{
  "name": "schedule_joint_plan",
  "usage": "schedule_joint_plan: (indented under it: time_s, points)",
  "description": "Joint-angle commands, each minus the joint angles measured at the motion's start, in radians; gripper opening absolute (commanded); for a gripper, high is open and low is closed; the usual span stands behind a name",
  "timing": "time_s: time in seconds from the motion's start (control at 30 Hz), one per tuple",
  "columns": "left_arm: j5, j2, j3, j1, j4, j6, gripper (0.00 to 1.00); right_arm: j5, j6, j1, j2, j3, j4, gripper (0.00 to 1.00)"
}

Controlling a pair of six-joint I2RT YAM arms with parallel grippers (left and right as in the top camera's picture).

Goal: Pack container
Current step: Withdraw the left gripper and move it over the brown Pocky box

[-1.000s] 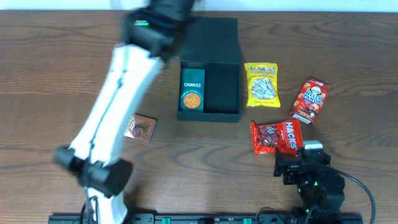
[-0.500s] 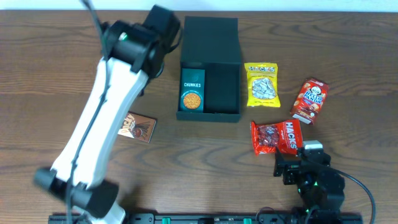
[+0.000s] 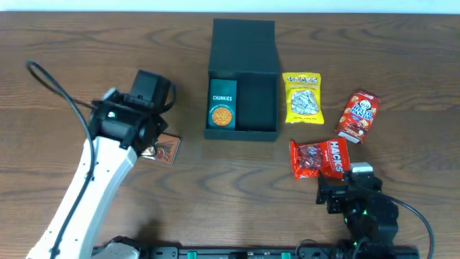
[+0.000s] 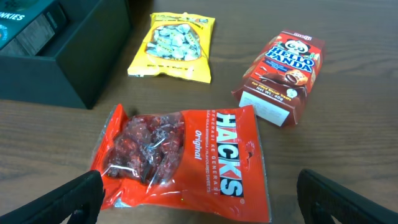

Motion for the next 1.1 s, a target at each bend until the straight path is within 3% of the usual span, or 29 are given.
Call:
schedule_joint_plan:
  time_s: [0.0,0.03,0.1,0.17,0.23,0.3,0.57,0.8,1.07]
  points:
    - [0.169,-0.002,-0.101,0.04,0.082,-0.143,0.06,0.011,0.009,-0.005,-0.005,-0.009,-0.002,0.99]
    - [0.187,-0.002,-0.129,0.048,0.116,-0.166,0.06,0.011,0.009,-0.005,-0.005,-0.009,-0.002,0.99]
    - [0.218,-0.002,-0.181,0.066,0.18,-0.208,0.31,0.011,0.009,-0.005,-0.005,-0.009,-0.002,0.99]
    - [0.256,-0.002,-0.225,0.088,0.239,-0.206,0.44,0.011,0.009,-0.005,-0.005,-0.009,-0.002,0.99]
    - [0.299,-0.002,-0.267,0.117,0.291,-0.198,0.73,0.011,0.009,-0.005,-0.005,-0.009,-0.002,0.99]
    - [0.338,-0.002,-0.309,0.148,0.33,-0.198,0.96,0.011,0.009,-0.005,-0.005,-0.009,-0.002,0.99]
    - [0.315,0.026,-0.382,0.197,0.403,-0.195,0.95,0.011,0.009,-0.005,-0.005,-0.009,-0.002,0.99]
    - [0.397,0.163,-0.381,0.202,0.52,-0.194,0.95,0.011,0.009,-0.005,-0.005,-0.009,-0.002,0.99]
    - [0.418,0.246,-0.377,0.237,0.553,-0.168,0.95,0.011,0.009,-0.005,-0.005,-0.009,-0.002,0.99]
